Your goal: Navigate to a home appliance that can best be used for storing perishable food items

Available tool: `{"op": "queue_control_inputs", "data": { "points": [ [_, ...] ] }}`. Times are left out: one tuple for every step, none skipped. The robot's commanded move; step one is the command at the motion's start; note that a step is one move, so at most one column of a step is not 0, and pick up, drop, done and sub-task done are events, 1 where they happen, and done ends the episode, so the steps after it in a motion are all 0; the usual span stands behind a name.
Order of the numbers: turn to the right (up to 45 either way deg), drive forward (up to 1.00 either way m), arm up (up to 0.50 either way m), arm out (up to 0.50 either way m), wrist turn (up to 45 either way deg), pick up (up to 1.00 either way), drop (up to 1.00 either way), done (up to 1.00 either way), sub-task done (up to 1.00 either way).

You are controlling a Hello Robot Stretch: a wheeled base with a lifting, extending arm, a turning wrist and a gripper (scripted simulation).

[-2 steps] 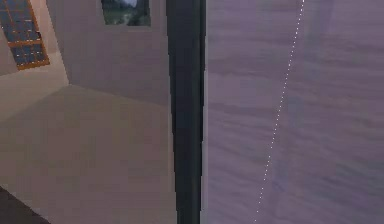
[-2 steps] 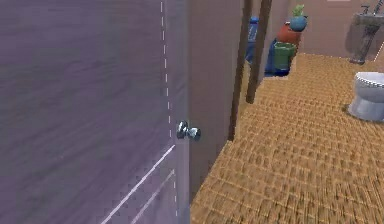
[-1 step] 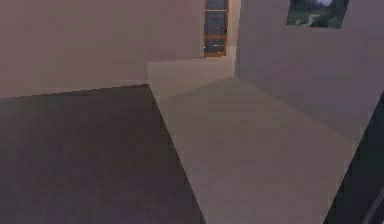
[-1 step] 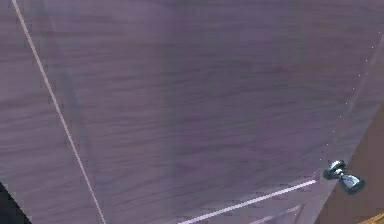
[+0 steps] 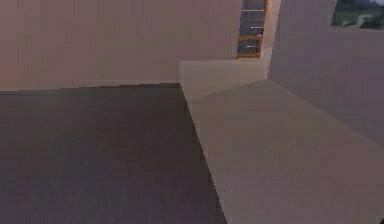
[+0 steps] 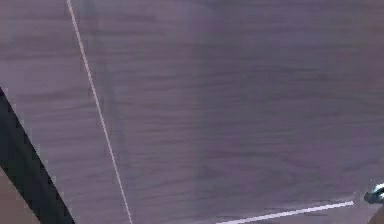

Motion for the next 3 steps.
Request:
{"op": "queue_control_inputs", "data": {
  "points": [
    [0.0, 0.3, 0.0, 0.0, 0.0, 0.0, 0.0, 0.0, 0.0],
    [-45.0, 0.0, 0.0, 0.0, 0.0, 0.0, 0.0, 0.0, 0.0],
    [0.0, 0.6, 0.0, 0.0, 0.0, 0.0, 0.0, 0.0, 0.0]
  ]
}}
